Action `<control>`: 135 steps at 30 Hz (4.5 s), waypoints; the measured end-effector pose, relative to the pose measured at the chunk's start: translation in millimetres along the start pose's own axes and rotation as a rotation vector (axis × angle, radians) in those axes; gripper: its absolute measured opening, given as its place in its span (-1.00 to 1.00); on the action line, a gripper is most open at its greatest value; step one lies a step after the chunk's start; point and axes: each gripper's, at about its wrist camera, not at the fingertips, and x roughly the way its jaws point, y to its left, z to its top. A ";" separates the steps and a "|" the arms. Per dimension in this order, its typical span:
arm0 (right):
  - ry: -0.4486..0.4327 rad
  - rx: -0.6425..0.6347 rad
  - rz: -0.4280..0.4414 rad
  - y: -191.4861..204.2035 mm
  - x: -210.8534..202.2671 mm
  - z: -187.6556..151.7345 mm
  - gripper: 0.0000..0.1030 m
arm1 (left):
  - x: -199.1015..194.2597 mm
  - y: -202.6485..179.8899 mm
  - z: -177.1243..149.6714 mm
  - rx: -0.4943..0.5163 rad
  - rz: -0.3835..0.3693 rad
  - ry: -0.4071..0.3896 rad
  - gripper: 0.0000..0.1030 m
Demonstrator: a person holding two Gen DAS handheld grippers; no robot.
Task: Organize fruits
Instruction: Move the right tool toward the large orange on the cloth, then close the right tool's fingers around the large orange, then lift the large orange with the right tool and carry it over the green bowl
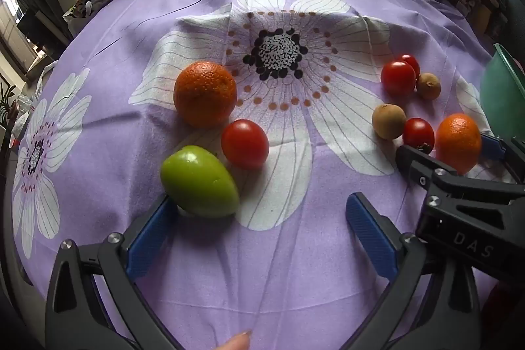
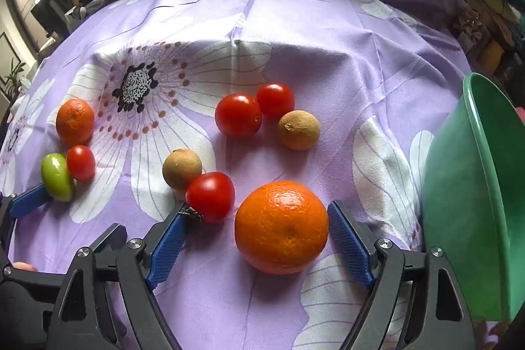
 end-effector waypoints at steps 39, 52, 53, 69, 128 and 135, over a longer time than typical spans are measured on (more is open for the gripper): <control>-0.276 0.196 0.173 -26.2 -83.4 11.8 0.64 | -62.7 24.6 9.0 -0.166 -0.107 -0.214 0.83; -0.207 0.208 0.315 -16.6 -83.4 37.6 0.03 | -71.7 38.8 5.5 -0.200 -0.224 -0.209 0.42; -0.210 0.206 0.317 -15.4 -81.7 36.0 0.01 | -71.1 39.9 5.5 -0.202 -0.236 -0.206 0.42; -0.047 0.194 0.391 3.3 -39.7 22.8 -0.50 | -63.1 69.5 1.1 -0.318 -0.331 -0.119 -0.10; -0.071 0.362 0.411 -71.6 -55.5 7.7 -0.20 | -47.8 -77.3 32.1 0.062 -0.687 -0.100 -0.69; -0.101 0.377 0.378 -79.6 -60.7 8.4 -0.21 | -45.8 -44.7 31.2 -0.040 -0.625 -0.102 -0.28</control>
